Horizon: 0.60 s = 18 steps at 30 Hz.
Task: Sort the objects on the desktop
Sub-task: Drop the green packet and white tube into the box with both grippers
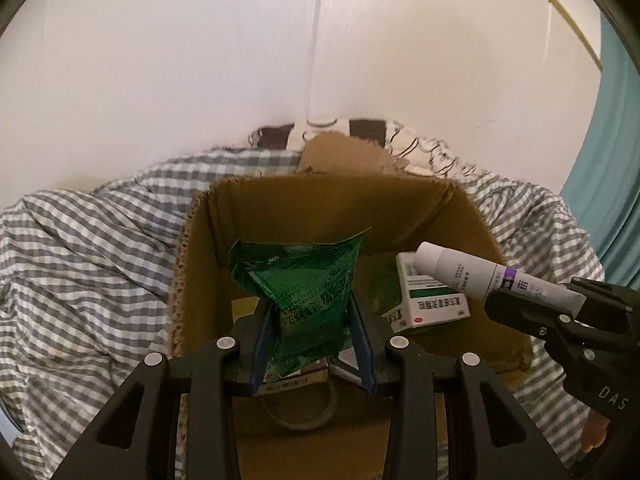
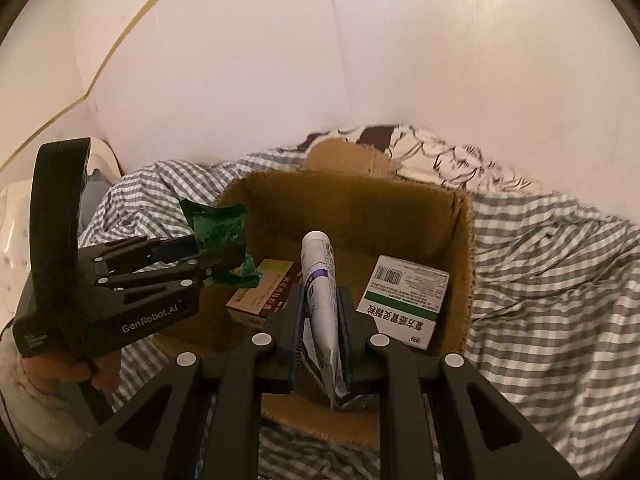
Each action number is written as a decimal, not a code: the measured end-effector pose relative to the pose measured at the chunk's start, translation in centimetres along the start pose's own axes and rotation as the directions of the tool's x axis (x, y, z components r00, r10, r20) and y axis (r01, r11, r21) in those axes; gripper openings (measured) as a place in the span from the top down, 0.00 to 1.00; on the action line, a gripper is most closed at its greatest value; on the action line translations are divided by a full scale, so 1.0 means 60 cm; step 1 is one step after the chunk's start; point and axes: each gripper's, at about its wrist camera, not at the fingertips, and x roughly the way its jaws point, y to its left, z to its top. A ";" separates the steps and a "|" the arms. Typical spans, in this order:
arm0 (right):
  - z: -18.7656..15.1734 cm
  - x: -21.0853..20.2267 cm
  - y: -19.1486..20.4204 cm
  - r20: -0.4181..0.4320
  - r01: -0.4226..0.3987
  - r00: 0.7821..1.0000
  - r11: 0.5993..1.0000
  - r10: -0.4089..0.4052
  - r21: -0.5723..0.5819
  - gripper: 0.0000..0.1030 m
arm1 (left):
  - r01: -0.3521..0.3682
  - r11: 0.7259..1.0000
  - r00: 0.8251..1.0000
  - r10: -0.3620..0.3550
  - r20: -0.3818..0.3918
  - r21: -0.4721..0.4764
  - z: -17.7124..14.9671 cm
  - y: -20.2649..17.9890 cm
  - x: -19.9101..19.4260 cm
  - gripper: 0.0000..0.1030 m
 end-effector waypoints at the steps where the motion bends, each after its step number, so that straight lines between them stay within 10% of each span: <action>1: 0.000 0.010 -0.004 -0.007 -0.004 1.000 1.000 0.004 0.010 0.86 | -0.002 1.000 1.000 0.002 -0.010 0.003 -0.001 0.000 0.009 0.64; 8: -0.012 0.045 -0.024 -0.027 -0.014 1.000 0.999 0.015 0.043 0.84 | -0.034 0.999 0.997 0.034 -0.067 0.001 -0.006 0.008 0.052 0.62; 13: -0.014 0.023 -0.030 0.014 0.012 1.000 0.998 -0.013 0.068 0.42 | -0.126 0.992 0.991 0.126 -0.052 0.003 -0.002 0.011 0.034 0.08; 18: -0.017 -0.024 -0.031 0.054 0.029 0.998 0.996 -0.034 0.084 0.42 | -0.169 0.985 0.985 0.169 -0.010 0.020 0.002 0.003 -0.019 0.06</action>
